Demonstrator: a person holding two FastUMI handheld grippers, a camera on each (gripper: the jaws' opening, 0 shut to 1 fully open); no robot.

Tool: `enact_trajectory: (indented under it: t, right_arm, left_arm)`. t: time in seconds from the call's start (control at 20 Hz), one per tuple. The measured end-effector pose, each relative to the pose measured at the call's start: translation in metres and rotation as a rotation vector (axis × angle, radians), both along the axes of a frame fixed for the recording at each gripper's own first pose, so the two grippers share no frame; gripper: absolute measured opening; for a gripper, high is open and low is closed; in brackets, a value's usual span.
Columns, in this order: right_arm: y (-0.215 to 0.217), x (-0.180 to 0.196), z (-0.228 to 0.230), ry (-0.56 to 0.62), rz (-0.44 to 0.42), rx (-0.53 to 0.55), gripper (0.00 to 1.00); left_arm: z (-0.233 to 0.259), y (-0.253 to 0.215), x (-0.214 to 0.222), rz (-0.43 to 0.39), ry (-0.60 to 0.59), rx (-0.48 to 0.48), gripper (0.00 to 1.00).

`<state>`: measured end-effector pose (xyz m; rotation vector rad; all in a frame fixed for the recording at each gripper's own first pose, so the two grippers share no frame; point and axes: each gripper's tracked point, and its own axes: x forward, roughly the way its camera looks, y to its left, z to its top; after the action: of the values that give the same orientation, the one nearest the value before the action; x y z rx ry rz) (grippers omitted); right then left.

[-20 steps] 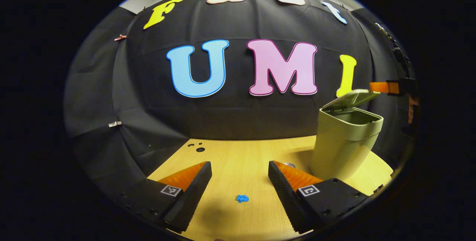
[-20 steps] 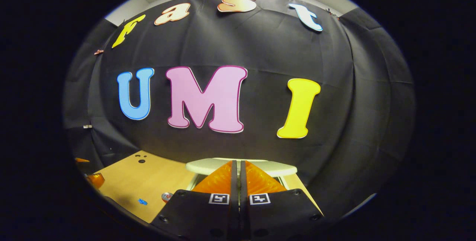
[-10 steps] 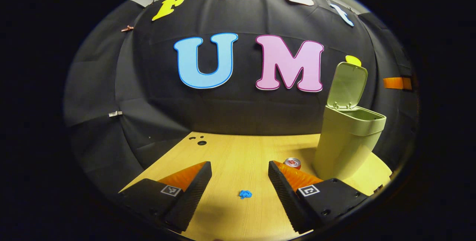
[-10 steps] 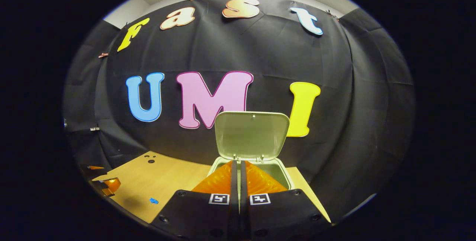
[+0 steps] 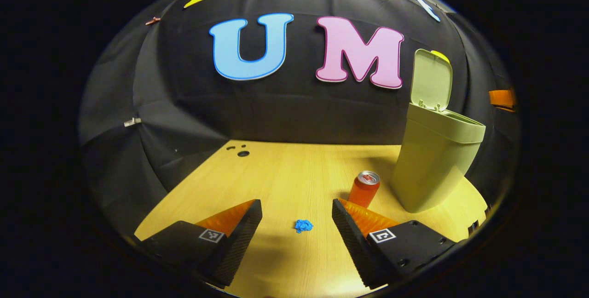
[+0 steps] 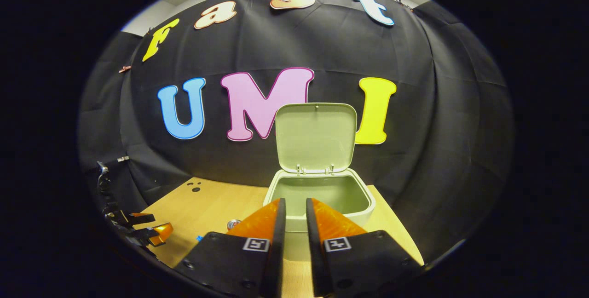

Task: Press the lid of the desktop garbage bin to open it, pick up the crumpled paper on the desktop and throw it into the bin, then pick up the pop can on the desktop and drop it into the bin, and finally close the garbage bin lid.

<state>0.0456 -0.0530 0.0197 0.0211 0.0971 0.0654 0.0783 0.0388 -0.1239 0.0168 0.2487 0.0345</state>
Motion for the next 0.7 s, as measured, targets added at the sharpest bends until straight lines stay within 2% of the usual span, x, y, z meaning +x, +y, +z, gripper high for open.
enact_trajectory:
  t: [0.05,0.1,0.15,0.25,0.35,0.45,0.7]
  right_arm:
    - [0.000,-0.001,-0.004,0.010,0.004,-0.005,0.48]
    - [0.000,-0.004,-0.009,0.019,0.005,-0.015,0.48]
    - [-0.001,-0.004,-0.013,0.030,0.006,-0.029,0.64]
    - [-0.001,-0.005,-0.021,0.048,0.014,-0.051,0.72]
    - [-0.002,-0.006,-0.029,0.068,0.022,-0.047,0.90]
    - [-0.004,-0.008,-0.042,0.104,0.020,-0.042,0.98]
    - [-0.008,-0.014,-0.068,0.181,0.011,-0.042,0.97]
  left_arm:
    - [-0.009,-0.002,0.006,-0.006,0.022,-0.006,0.98]
    - [-0.017,-0.002,0.011,-0.009,0.039,-0.011,0.98]
    - [-0.025,-0.003,0.017,-0.011,0.050,-0.015,0.98]
    - [-0.045,-0.007,0.027,-0.025,0.088,-0.015,0.98]
    - [-0.065,-0.011,0.038,-0.029,0.126,-0.019,0.98]
    - [-0.087,-0.010,0.050,-0.024,0.164,-0.010,0.98]
    - [-0.131,-0.002,0.079,-0.009,0.236,0.039,0.98]
